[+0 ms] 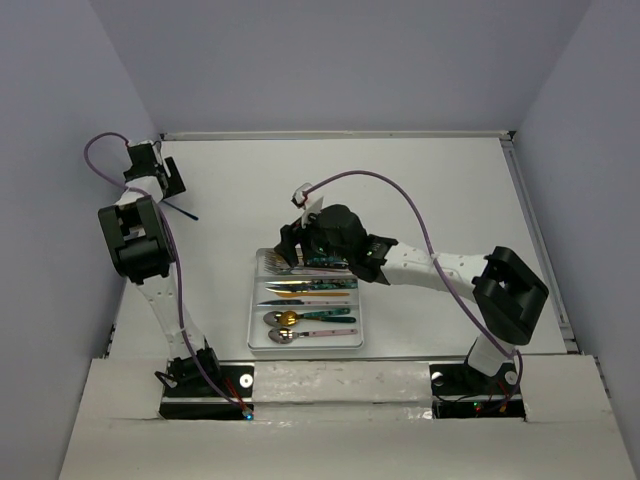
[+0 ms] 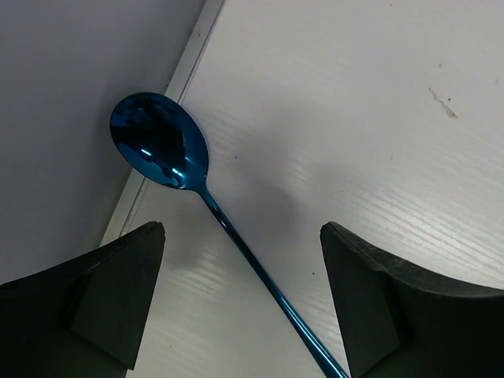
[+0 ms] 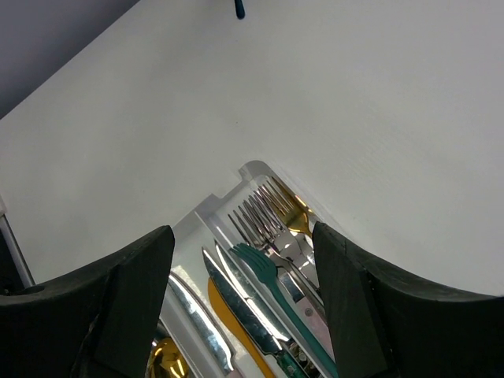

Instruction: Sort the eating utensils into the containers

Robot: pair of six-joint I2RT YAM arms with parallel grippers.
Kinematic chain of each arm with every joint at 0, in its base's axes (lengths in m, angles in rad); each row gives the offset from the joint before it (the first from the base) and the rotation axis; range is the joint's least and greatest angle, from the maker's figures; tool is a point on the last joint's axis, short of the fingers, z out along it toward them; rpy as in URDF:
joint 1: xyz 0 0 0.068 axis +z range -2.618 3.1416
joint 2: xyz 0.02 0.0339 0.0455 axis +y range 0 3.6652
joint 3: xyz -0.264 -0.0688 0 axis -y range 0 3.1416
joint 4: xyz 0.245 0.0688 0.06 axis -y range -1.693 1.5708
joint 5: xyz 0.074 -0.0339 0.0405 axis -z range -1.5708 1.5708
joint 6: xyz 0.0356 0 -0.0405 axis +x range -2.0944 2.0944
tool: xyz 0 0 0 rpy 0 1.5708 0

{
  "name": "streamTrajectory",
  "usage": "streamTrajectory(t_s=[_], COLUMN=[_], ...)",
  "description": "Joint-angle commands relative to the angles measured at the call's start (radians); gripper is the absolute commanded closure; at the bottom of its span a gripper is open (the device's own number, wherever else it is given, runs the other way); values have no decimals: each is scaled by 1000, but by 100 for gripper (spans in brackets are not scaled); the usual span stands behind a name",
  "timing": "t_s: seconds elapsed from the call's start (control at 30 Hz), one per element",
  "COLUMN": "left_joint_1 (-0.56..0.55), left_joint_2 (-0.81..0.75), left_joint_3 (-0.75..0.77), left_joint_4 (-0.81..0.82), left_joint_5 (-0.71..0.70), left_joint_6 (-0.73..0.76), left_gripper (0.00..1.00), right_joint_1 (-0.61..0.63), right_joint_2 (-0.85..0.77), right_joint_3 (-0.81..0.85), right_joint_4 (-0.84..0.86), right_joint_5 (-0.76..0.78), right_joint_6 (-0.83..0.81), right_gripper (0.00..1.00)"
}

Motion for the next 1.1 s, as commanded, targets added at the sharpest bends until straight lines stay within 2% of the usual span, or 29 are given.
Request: streamTrajectory(t_s=[0.0, 0.13, 0.23, 0.33, 0.43, 0.53, 0.57, 0.63, 0.67, 0.7, 0.8, 1.0, 1.07], left_joint_1=[7, 8, 10, 8, 10, 8, 7, 4, 1, -2, -15, -22, -22], left_joint_2=[-28, -3, 58, 105, 147, 171, 176, 167, 162, 158, 130, 31, -57], left_joint_3=[-37, -14, 56, 130, 185, 230, 228, 218, 210, 192, 153, -35, -109], left_joint_4=[0, -41, -98, -135, -182, -212, -216, -210, -209, -206, -195, -138, -65], left_joint_5=[43, 25, 20, 21, 40, 54, 84, 95, 101, 103, 123, 176, 219], left_joint_6=[-16, 0, -6, -14, -11, -2, 7, 12, 38, 47, 89, 205, 230], left_gripper=[13, 17, 27, 31, 40, 55, 68, 80, 93, 100, 100, 100, 100], right_joint_1=[10, 10, 10, 10, 10, 10, 10, 10, 10, 10, 10, 10, 10], right_joint_2=[-70, -99, -126, -159, -192, -214, -229, -242, -249, -260, -275, -327, -340], right_joint_3=[2, -14, -24, -41, -56, -67, -73, -82, -84, -87, -91, -114, -119], right_joint_4=[-8, -16, -24, -30, -33, -35, -38, -41, -42, -42, -48, -53, -53], right_joint_5=[39, 59, 65, 82, 102, 113, 117, 122, 128, 134, 143, 156, 154], right_joint_6=[-25, -36, -45, -54, -67, -73, -74, -77, -80, -80, -85, -73, -71], right_gripper=[23, 23, 23, 23, 23, 23, 23, 23, 23, 23, 23, 23, 23])
